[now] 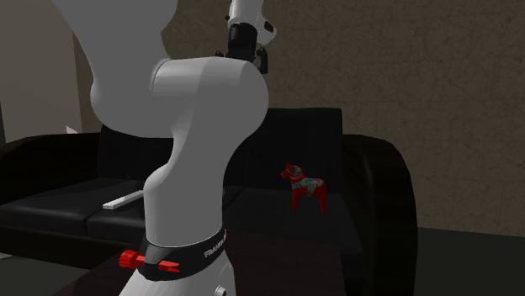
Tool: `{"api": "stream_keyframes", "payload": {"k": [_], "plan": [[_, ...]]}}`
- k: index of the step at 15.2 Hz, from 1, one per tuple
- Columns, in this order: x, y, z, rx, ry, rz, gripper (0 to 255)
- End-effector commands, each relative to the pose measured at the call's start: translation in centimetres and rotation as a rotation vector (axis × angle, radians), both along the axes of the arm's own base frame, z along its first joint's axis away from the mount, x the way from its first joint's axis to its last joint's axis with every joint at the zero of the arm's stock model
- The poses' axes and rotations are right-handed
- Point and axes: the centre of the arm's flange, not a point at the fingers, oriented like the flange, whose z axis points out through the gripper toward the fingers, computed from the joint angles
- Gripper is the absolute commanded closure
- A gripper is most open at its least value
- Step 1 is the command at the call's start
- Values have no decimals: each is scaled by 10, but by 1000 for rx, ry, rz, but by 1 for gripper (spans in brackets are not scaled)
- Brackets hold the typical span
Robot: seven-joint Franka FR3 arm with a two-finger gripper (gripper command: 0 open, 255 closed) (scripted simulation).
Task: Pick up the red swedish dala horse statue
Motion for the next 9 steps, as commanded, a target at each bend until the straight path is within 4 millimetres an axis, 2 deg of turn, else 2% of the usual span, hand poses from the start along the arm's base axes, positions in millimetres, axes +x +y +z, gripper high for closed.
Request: {"api": "stream_keyframes", "payload": {"k": [1, 9], "plan": [[0, 0, 0, 0, 0, 0, 0], [85, 10, -60, -24, 15, -284, 0]]}}
